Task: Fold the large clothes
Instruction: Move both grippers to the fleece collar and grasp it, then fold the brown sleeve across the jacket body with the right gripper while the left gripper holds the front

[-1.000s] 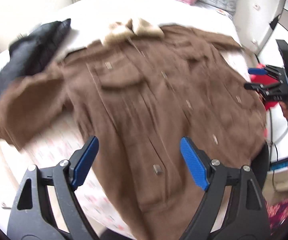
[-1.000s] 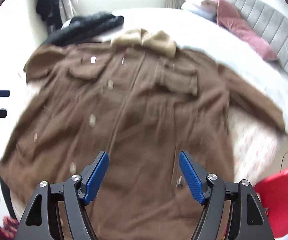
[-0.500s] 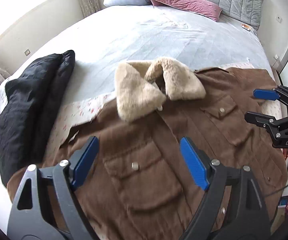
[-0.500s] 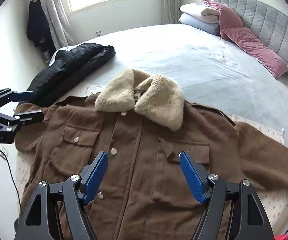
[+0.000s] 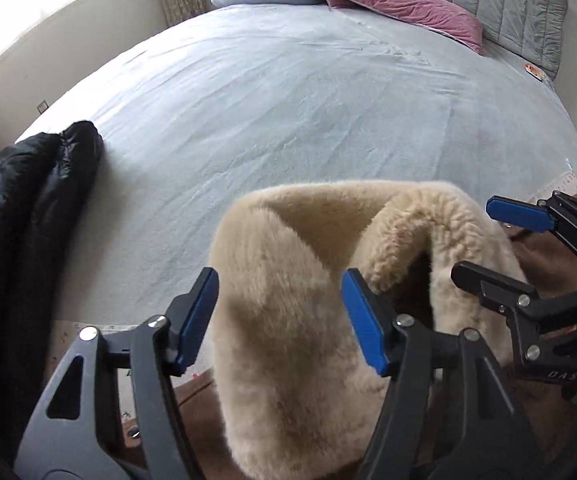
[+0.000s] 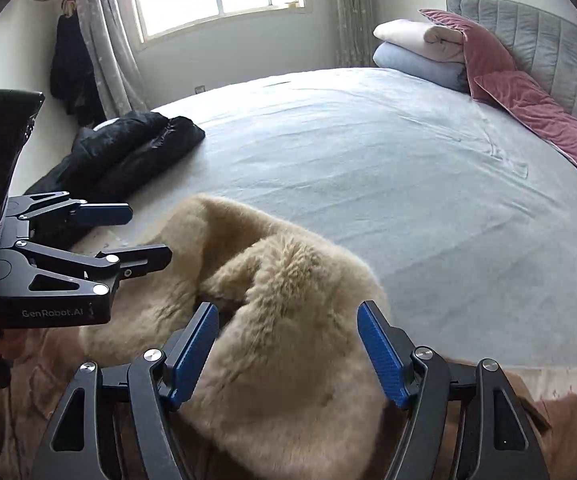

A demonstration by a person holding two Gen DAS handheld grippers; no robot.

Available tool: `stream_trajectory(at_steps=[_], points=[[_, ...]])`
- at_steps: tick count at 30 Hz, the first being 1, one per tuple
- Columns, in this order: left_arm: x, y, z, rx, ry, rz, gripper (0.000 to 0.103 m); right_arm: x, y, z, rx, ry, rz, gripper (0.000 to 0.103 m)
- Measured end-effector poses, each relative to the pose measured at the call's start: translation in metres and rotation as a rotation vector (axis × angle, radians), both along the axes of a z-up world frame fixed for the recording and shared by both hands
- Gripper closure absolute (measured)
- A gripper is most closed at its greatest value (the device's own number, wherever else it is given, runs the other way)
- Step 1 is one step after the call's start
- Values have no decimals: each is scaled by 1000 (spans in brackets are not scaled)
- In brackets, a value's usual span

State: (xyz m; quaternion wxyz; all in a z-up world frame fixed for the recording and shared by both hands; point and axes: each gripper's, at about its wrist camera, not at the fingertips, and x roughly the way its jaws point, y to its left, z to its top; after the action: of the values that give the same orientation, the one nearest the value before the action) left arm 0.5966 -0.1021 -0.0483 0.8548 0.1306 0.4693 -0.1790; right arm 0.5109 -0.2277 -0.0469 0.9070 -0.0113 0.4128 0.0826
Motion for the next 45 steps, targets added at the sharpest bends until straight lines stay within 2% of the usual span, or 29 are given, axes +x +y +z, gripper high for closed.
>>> stream_trajectory(at_steps=[1,2,3,4,6,8,10,11,12,14,16,17,18,21,22,23,24,25,26,28,30,35,40,45], points=[[6,5,-8,-8,21,25,49,9,0,-8,-28,6,-13,41],[11,12,-16,-28,49,50,57,15,-2,-17,-33,20,-19,56],[13,20,-23,-68,82,65,67,18,-3,-26,4,49,13,71],[13,29,-27,-120,102,72,70,16,-4,-30,39,60,32,85],[6,48,-25,-215,115,59,85,-2,-13,-24,160,10,78,91],[0,70,-19,-329,136,66,88,-19,-44,-12,387,-49,87,93],[-6,95,-15,-477,169,70,90,-27,-87,-7,650,-88,51,95],[-10,107,-13,-547,176,75,91,-26,-100,-9,728,-91,23,99],[-16,117,-11,-597,169,90,92,-22,-114,-14,767,-97,-37,103],[-25,132,-13,-663,151,140,92,-15,-142,-27,785,-97,-196,103],[-30,126,-20,-596,97,165,88,-11,-154,-40,744,-81,-296,103],[-35,119,-20,-546,67,163,79,-12,-152,-43,705,-69,-299,101],[-39,114,-19,-513,41,164,70,-15,-145,-43,660,-50,-278,100],[-61,99,2,-423,-73,149,54,-28,-114,-32,477,-6,-218,92],[-67,95,7,-405,-93,141,50,-36,-108,-25,437,-14,-206,82],[-75,91,12,-394,-110,130,42,-43,-107,-20,420,-24,-201,67],[-84,87,16,-381,-116,114,39,-52,-107,-13,409,-34,-206,56],[-90,84,20,-362,-117,98,39,-62,-114,-8,404,-43,-217,39],[-101,77,24,-326,-114,86,39,-70,-118,-3,391,-48,-228,35],[-113,73,25,-260,-104,83,36,-89,-129,4,340,-41,-253,35],[-133,73,27,-205,-104,105,23,-114,-155,8,286,-26,-298,34],[-176,78,31,-159,-48,120,21,-185,-225,5,252,17,-463,28],[-214,98,27,-203,44,198,20,-266,-306,-7,319,46,-712,26],[-228,117,20,-286,46,283,20,-325,-376,-18,389,34,-976,26]])
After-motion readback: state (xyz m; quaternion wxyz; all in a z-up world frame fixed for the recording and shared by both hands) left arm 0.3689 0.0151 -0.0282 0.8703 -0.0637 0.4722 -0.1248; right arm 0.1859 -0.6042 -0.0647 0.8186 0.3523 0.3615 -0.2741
